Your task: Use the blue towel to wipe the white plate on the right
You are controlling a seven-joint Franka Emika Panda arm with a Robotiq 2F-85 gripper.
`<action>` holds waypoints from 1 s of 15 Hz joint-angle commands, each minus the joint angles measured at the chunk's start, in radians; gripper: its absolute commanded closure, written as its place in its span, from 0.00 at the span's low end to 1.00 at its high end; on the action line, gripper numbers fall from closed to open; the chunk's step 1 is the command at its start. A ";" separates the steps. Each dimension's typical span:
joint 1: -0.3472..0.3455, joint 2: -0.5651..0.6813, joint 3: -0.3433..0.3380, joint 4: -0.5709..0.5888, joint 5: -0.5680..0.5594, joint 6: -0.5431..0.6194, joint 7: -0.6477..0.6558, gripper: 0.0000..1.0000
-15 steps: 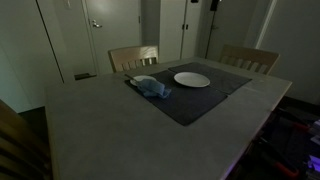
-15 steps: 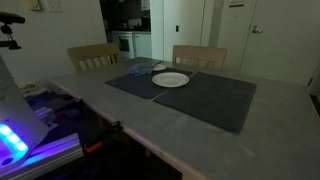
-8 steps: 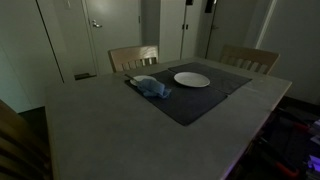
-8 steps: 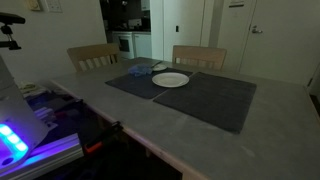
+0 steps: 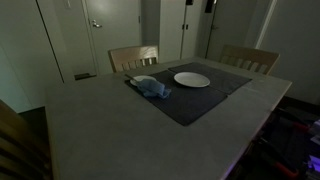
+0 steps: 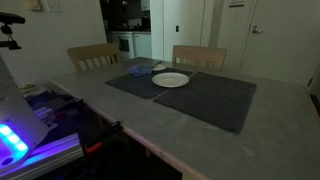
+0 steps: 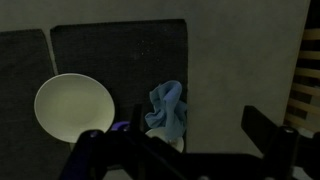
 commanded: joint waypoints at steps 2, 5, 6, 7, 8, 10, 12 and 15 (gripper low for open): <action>0.007 0.028 0.003 0.018 -0.009 0.006 -0.002 0.00; 0.014 0.068 0.011 0.036 -0.021 0.022 -0.004 0.00; 0.017 0.078 0.013 0.034 -0.018 0.032 -0.004 0.00; 0.019 0.097 0.017 0.033 -0.020 0.050 -0.002 0.00; 0.019 0.117 0.021 0.027 -0.028 0.074 0.005 0.00; 0.023 0.142 0.025 0.006 -0.037 0.123 0.018 0.00; 0.027 0.174 0.027 -0.006 -0.044 0.171 0.023 0.00; 0.034 0.235 0.026 -0.013 -0.046 0.262 0.048 0.00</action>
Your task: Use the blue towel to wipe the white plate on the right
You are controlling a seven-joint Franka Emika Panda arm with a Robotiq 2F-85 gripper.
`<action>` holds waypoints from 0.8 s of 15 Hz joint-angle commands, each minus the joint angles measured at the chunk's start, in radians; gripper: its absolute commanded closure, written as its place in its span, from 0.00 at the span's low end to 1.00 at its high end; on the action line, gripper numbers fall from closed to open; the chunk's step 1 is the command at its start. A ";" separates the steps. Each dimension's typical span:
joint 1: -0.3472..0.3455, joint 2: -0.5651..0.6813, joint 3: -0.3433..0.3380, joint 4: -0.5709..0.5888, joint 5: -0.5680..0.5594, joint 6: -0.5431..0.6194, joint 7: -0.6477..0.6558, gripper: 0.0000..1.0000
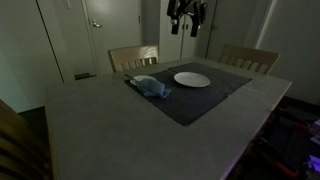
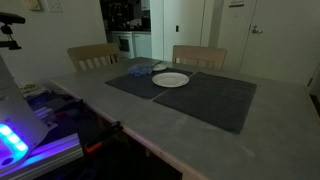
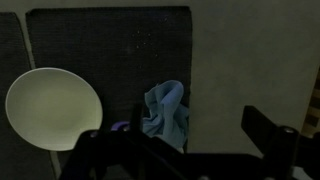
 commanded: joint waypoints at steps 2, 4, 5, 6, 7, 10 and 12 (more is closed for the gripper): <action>0.017 0.090 0.006 -0.003 -0.011 0.131 0.062 0.00; 0.016 0.073 -0.003 -0.002 -0.006 0.094 0.047 0.00; 0.020 0.084 -0.002 -0.002 -0.016 0.096 0.063 0.00; 0.022 0.089 -0.002 -0.002 -0.020 0.096 0.071 0.00; 0.022 0.090 -0.002 -0.001 -0.021 0.096 0.073 0.00; 0.028 0.077 0.003 -0.032 -0.079 0.151 0.081 0.00; 0.037 0.107 0.010 -0.025 -0.068 0.192 0.056 0.00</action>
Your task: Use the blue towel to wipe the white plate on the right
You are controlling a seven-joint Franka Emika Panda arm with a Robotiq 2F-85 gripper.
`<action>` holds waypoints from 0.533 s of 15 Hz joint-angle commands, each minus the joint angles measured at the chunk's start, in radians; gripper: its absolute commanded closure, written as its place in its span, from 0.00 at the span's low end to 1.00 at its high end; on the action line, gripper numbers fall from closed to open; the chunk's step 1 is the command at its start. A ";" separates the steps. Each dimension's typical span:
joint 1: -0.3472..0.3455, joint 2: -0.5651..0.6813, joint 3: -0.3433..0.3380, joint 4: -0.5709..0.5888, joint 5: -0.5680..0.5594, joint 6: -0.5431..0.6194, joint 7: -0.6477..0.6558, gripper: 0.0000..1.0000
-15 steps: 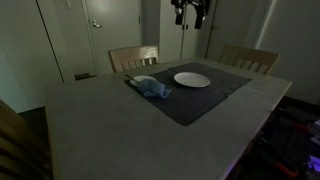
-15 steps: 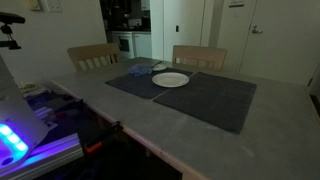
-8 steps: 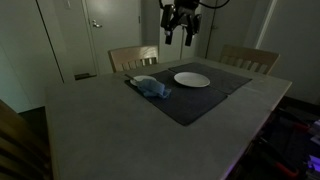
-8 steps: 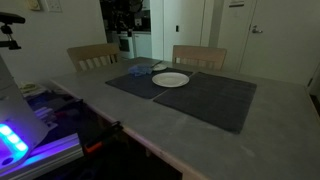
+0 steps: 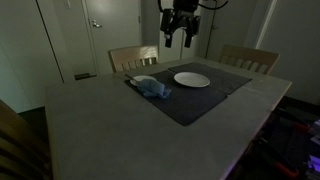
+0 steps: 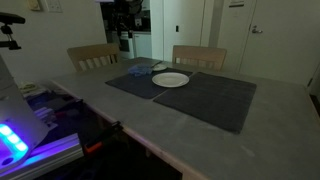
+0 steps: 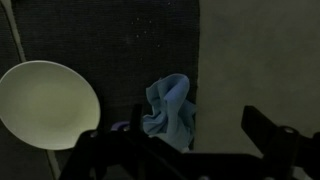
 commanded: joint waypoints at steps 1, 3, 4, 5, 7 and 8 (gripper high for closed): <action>0.018 0.033 0.012 -0.018 0.011 0.103 -0.034 0.00; 0.031 0.065 0.019 -0.015 0.032 0.183 -0.043 0.00; 0.037 0.085 0.022 -0.013 0.034 0.218 -0.040 0.00; 0.042 0.108 0.022 -0.016 0.008 0.250 -0.020 0.00; 0.047 0.160 0.013 -0.020 -0.020 0.322 -0.004 0.00; 0.050 0.187 0.008 -0.021 -0.028 0.353 0.003 0.00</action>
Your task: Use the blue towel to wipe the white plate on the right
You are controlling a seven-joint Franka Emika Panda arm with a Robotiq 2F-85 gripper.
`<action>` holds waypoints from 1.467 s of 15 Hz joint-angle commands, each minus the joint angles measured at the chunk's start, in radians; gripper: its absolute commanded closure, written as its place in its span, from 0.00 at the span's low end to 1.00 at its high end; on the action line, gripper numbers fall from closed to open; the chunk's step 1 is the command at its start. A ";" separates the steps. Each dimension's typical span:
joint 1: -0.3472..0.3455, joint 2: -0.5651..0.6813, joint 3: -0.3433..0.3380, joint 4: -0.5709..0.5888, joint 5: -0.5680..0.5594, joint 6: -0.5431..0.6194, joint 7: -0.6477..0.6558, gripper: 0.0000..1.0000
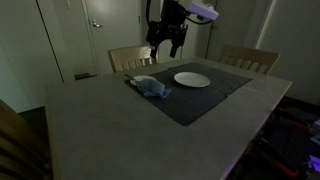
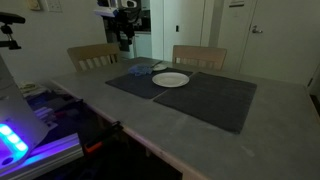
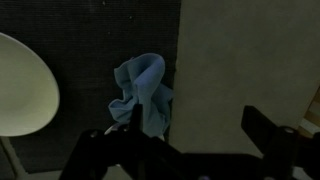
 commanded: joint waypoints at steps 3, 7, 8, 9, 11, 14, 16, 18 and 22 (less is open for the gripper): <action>0.005 0.171 -0.031 0.013 -0.046 0.164 0.003 0.00; 0.001 0.271 -0.028 0.038 -0.024 0.226 -0.042 0.00; -0.003 0.294 -0.025 0.045 -0.019 0.231 -0.052 0.00; -0.005 0.315 -0.022 0.053 -0.015 0.237 -0.060 0.00; 0.002 0.348 -0.033 0.071 -0.024 0.243 -0.060 0.00; 0.010 0.388 -0.052 0.091 -0.030 0.266 -0.048 0.00; 0.019 0.417 -0.068 0.109 -0.028 0.304 -0.031 0.00; 0.022 0.433 -0.077 0.109 -0.024 0.328 -0.026 0.00; 0.024 0.465 -0.073 0.122 -0.015 0.336 -0.029 0.00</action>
